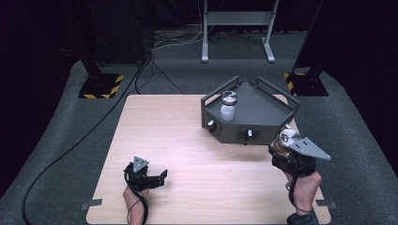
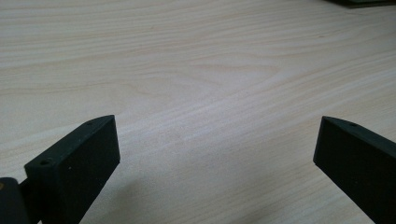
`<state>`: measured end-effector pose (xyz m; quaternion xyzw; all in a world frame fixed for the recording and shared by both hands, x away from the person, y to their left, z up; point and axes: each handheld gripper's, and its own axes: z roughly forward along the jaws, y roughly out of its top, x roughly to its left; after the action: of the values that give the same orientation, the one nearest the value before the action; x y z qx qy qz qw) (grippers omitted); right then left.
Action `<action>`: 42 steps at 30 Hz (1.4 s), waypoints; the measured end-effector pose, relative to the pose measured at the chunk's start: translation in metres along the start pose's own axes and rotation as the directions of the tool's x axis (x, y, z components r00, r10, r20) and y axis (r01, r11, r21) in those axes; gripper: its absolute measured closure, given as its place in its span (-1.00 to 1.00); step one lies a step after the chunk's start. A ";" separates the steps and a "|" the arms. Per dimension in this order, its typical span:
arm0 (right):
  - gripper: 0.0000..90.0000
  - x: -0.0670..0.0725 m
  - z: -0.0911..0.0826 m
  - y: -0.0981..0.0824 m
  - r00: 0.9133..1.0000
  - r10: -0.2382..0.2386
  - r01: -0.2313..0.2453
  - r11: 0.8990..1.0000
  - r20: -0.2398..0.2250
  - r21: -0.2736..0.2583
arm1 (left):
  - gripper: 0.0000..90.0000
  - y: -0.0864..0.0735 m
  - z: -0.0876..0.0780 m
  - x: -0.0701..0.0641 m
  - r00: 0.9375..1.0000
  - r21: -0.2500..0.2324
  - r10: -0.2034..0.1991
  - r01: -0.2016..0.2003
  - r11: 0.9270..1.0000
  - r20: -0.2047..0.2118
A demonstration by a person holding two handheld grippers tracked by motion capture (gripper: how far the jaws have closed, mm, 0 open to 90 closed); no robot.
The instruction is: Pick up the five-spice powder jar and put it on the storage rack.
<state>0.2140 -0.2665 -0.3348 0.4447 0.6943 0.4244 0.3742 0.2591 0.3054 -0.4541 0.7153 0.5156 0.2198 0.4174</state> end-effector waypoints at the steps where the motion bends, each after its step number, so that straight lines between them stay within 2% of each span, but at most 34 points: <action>1: -0.33 -0.001 0.001 0.001 1.000 0.002 -0.002 1.000 -0.003 0.000 | -0.99 0.000 0.000 0.000 1.000 0.000 0.000 0.000 1.000 0.000; 14: -0.33 -0.015 0.015 0.011 0.999 0.027 -0.027 1.000 -0.019 0.009 | -0.99 0.000 0.000 0.000 1.000 -0.002 -0.001 0.001 1.000 0.002; 31: -0.33 -0.026 0.042 0.020 0.999 0.037 -0.036 0.998 -0.039 0.045 | -0.99 -0.001 0.000 0.001 1.000 -0.006 -0.002 0.002 1.000 0.005; 42: -0.33 -0.031 0.056 0.028 0.998 0.045 -0.043 0.997 -0.032 0.058 | -0.99 -0.001 -0.001 0.002 1.000 -0.007 -0.002 0.002 1.000 0.007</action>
<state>0.2830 -0.2739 -0.3251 0.4631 0.7025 0.4198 0.3403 0.2586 0.3073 -0.4550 0.7140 0.5141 0.2186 0.4219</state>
